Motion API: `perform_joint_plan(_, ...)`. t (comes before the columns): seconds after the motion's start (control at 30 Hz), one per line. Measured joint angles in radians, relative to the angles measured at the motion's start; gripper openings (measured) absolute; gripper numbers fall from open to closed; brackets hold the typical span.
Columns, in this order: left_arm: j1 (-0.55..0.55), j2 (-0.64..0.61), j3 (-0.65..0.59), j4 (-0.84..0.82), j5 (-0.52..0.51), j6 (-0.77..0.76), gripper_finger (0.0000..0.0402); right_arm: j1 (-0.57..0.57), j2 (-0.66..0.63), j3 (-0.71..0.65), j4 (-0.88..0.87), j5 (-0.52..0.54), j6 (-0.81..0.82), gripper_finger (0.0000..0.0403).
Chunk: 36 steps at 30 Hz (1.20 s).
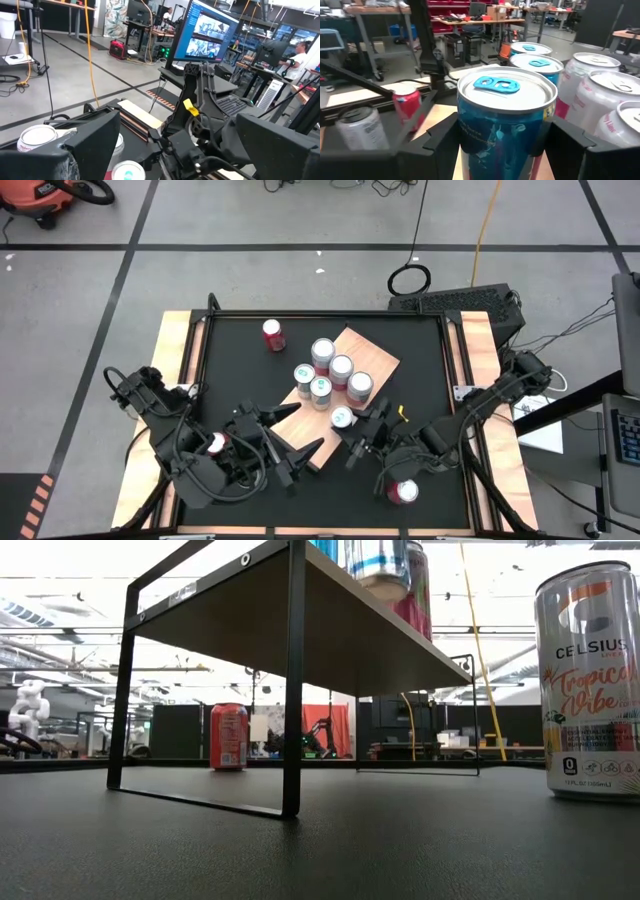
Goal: Place canned beverage on shelf
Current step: Put the blue soda can on the shelf aligned with the blue soda can
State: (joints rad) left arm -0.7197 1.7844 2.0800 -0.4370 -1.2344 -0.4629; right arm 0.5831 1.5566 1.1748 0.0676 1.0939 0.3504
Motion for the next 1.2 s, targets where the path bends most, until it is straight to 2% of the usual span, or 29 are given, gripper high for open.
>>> perform_joint_plan(0.2, 0.000, 0.000, 0.000, -0.007, -0.001, -0.001, 0.0393, -0.036, 0.000, 0.000, -0.019, -0.003, 0.009, 0.0217)
perform_joint_plan(0.43, 0.000, 0.000, 0.000, -0.022, -0.002, -0.001, 0.0393, -0.061, 0.000, 0.000, -0.047, -0.056, 0.031, 0.0217)
perform_joint_plan(1.2, 0.000, 0.000, 0.000, -0.018, -0.001, -0.003, 0.0393, -0.065, 0.000, 0.001, -0.109, -0.053, 0.075, 0.0218)
